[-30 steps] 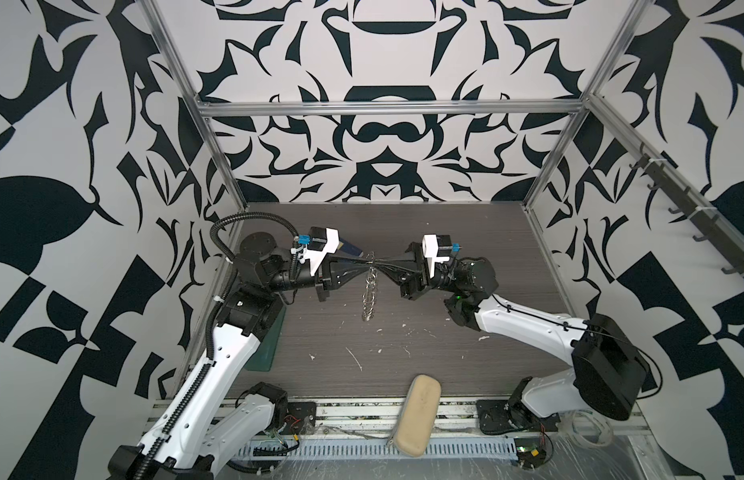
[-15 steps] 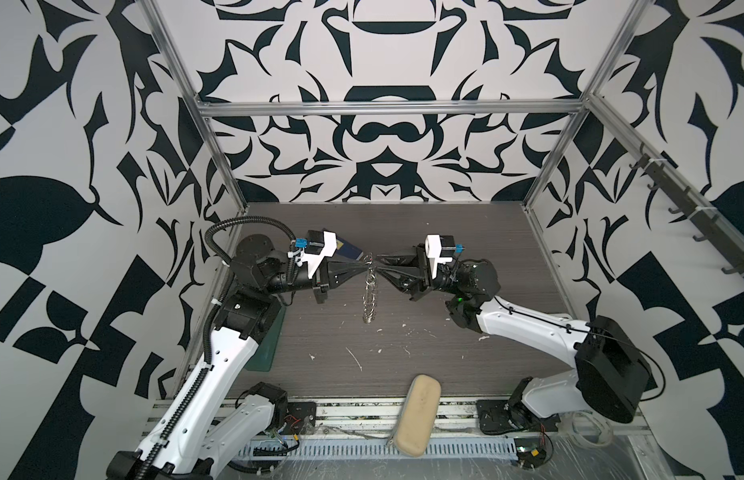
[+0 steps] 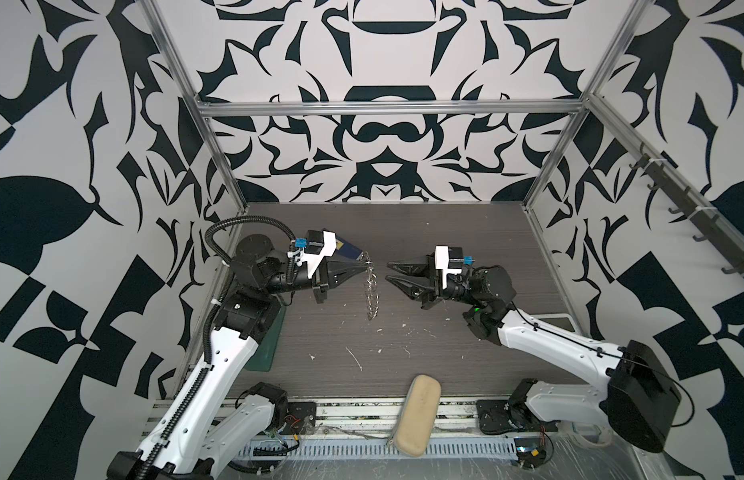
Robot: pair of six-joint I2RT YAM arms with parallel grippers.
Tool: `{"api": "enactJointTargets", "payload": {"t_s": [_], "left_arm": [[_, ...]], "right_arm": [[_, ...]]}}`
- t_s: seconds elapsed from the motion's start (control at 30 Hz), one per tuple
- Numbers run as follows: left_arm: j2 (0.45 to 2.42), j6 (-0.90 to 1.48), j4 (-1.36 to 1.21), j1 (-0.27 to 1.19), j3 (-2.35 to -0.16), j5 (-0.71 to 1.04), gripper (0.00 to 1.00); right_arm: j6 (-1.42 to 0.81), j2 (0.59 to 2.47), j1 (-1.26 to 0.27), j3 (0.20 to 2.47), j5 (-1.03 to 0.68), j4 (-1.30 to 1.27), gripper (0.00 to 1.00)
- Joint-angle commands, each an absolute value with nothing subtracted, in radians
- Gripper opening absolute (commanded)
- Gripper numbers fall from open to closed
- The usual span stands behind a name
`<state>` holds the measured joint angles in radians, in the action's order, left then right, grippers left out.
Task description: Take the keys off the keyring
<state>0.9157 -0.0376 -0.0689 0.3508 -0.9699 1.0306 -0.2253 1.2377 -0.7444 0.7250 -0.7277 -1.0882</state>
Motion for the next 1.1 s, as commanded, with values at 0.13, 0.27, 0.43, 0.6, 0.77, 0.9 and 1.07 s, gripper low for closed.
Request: {"api": "enactJointTargets", "payload": {"t_s": [0.13, 0.27, 0.43, 0.6, 0.77, 0.9, 1.07], "left_arm": [[0.904, -0.026, -0.08, 0.345, -0.966, 1.045, 0.0], [0.904, -0.027, -0.08, 0.345, -0.965, 1.045, 0.0], [0.904, -0.022, -0.081, 0.344, -0.966, 1.045, 0.0], [0.903, -0.019, -0.081, 0.345, -0.966, 1.05, 0.0], [0.902, -0.016, -0.081, 0.345, -0.969, 1.051, 0.0], [0.902, -0.015, -0.081, 0.345, -0.971, 1.049, 0.0], [0.902, -0.014, -0.083, 0.345, -0.973, 1.037, 0.0]], "right_arm": [[-0.068, 1.226, -0.772, 0.758, -0.703, -0.929, 0.34], [-0.04, 1.249, -0.791, 0.787, -0.721, -0.881, 0.4], [-0.042, 1.27, -0.802, 0.799, -0.724, -0.903, 0.42], [-0.05, 1.294, -0.804, 0.825, -0.731, -0.91, 0.43], [-0.059, 1.316, -0.806, 0.842, -0.721, -0.938, 0.45], [-0.059, 1.328, -0.811, 0.847, -0.703, -0.961, 0.47], [-0.039, 1.333, -0.829, 0.839, -0.636, -1.002, 0.5]]}}
